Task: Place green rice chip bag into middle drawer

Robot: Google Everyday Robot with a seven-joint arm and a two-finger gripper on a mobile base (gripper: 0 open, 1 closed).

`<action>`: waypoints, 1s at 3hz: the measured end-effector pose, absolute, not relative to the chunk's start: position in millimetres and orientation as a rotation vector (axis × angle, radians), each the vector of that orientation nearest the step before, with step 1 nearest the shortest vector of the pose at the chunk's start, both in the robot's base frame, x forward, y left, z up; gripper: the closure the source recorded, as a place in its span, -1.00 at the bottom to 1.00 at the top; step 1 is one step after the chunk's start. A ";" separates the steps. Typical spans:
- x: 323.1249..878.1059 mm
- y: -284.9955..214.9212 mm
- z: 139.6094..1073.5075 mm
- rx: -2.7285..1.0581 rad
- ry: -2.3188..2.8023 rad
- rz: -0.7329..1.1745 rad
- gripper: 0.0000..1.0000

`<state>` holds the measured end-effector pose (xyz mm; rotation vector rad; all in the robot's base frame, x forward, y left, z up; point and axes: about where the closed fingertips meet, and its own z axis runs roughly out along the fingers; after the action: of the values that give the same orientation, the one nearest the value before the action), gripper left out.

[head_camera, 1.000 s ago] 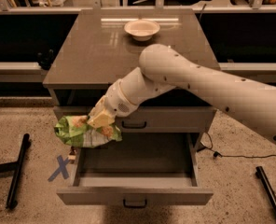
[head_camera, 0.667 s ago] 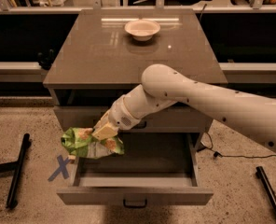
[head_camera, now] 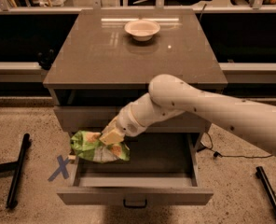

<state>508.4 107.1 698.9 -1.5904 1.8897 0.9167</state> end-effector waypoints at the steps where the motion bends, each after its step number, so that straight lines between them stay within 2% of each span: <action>1: 506.7 76.4 660.7 -1.428 2.034 0.889 1.00; 3: 514.0 21.5 618.2 -1.164 2.202 0.751 1.00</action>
Offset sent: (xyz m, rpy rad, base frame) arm 0.0003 -0.1049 -0.0881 -0.0808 0.0849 -0.4694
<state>514.0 21.5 618.2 -1.1635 2.2017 0.7514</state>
